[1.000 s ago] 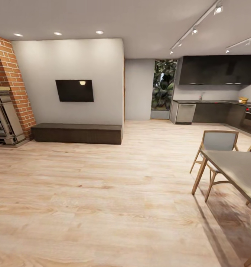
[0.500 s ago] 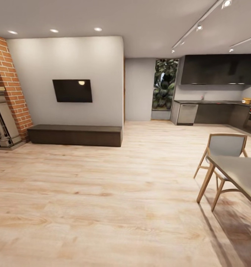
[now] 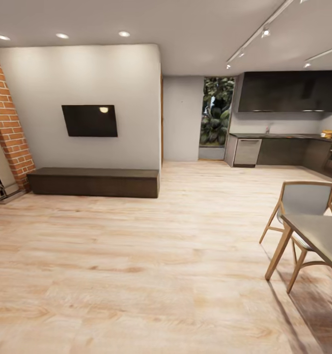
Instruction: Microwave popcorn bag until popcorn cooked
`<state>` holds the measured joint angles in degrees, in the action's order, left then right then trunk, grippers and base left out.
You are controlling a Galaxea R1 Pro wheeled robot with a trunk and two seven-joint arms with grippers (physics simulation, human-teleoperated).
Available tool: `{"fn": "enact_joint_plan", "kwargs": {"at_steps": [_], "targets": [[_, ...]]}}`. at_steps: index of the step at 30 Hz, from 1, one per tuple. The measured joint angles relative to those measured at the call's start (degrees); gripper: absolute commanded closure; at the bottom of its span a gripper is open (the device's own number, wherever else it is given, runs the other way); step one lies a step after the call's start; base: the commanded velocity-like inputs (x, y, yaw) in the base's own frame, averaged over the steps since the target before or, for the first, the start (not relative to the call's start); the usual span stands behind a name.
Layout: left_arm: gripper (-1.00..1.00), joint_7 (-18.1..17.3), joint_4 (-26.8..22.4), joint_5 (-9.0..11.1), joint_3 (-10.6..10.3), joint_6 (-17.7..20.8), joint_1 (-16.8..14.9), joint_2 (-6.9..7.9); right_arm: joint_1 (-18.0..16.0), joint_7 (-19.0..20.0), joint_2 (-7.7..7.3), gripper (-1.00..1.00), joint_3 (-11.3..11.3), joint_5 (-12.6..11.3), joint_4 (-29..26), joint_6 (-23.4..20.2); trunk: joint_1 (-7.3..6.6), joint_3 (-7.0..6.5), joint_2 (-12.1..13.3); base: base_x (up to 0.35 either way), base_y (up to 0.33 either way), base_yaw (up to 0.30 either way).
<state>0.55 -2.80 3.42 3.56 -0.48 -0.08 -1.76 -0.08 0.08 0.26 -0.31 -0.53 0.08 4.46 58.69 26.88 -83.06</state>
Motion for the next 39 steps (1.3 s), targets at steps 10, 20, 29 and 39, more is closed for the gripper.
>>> {"fn": "enact_joint_plan", "kwargs": {"at_steps": [10, 20, 29, 39], "targets": [[-1.00, 0.0, 0.0, 0.0, 0.0, 0.0, 0.0, 0.00, 0.0, 0.0, 0.00, -1.00, 0.1, 0.0, 0.0, 0.1, 0.00, 0.00, 0.0, 0.334, 0.000, -0.195], [-1.00, 0.0, 0.0, 0.0, 0.0, 0.0, 0.0, 0.02, 0.0, 0.0, 0.00, -1.00, 0.5, 0.5, 0.0, 0.1, 0.00, 0.00, 0.0, 0.334, 0.000, -0.006], [-1.00, 0.0, 0.0, 0.1, 0.0, 0.1, 0.0, -0.02, 0.0, 0.0, 0.00, -1.00, 0.7, 0.7, 0.0, 0.1, 0.00, 0.00, 0.0, 0.334, 0.000, 0.000], [-1.00, 0.0, 0.0, 0.1, 0.0, 0.3, 0.0, 0.02, 0.0, 0.0, 0.00, -1.00, 0.4, 0.6, 0.0, 0.2, 0.00, 0.00, 0.0, 0.334, 0.000, 0.000]]}}
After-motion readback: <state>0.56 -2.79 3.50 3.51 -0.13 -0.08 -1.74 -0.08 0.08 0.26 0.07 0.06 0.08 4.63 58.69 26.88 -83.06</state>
